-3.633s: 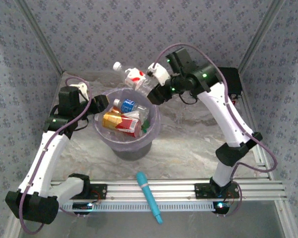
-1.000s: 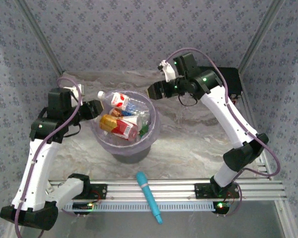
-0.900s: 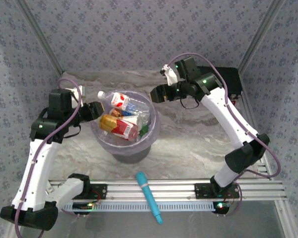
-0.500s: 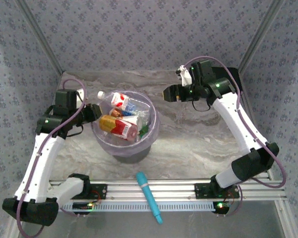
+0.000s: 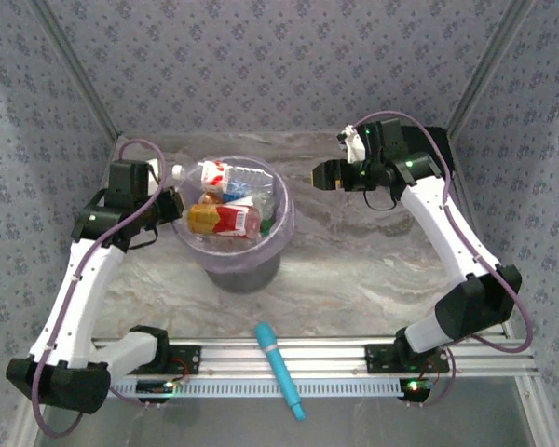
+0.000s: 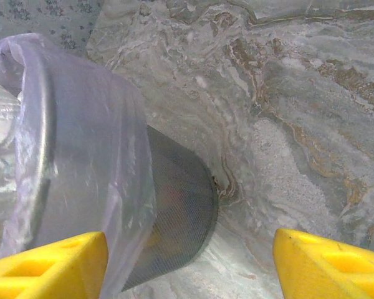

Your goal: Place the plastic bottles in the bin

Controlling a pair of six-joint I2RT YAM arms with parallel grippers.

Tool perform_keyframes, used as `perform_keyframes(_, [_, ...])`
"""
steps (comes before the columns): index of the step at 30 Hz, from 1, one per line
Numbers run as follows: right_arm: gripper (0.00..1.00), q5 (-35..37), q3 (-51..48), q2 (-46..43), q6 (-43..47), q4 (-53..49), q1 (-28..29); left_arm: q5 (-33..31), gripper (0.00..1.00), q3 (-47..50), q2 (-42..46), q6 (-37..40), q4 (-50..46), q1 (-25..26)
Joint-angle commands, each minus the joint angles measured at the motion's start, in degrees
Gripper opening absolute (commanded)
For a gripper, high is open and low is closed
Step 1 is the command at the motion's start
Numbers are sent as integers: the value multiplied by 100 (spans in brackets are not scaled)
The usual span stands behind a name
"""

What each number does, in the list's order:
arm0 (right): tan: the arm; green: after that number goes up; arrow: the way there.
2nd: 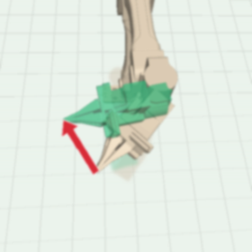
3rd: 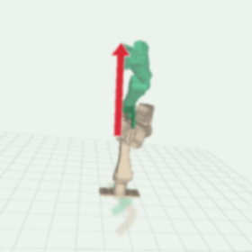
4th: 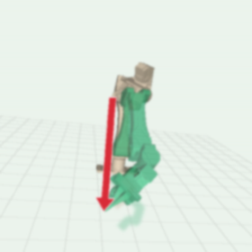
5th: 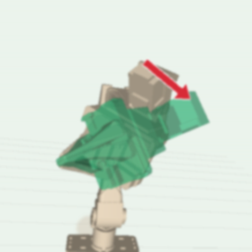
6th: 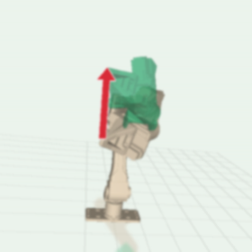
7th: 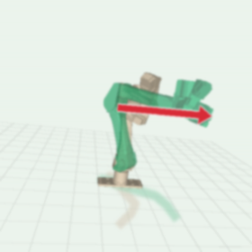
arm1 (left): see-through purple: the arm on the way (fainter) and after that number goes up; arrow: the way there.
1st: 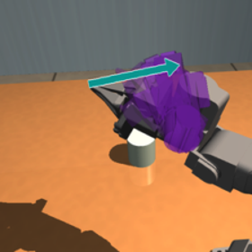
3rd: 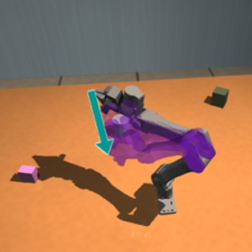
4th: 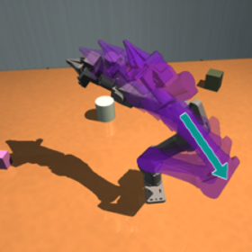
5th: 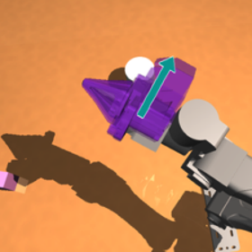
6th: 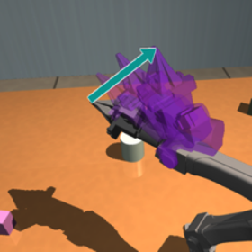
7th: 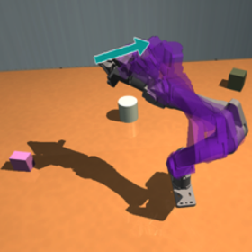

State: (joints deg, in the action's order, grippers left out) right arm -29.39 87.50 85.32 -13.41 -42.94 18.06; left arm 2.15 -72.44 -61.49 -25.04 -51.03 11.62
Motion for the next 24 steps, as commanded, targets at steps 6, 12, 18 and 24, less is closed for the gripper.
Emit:
perform_keyframes(6, [72,385,12,556,11,460,-145,-783,3,-152,101,8,196,-1011])
perform_keyframes(12, [72,333,358,1205,-60,645,-60,-606,3,42,104,67,383,-1955])
perform_keyframes(18, [72,355,615,1507,-39,645,82,-514,3,-4,-74,111,586,-2620])
perform_keyframes(24, [72,347,669,1645,-41,634,74,-497,2,78,-483,30,1124,-2896])
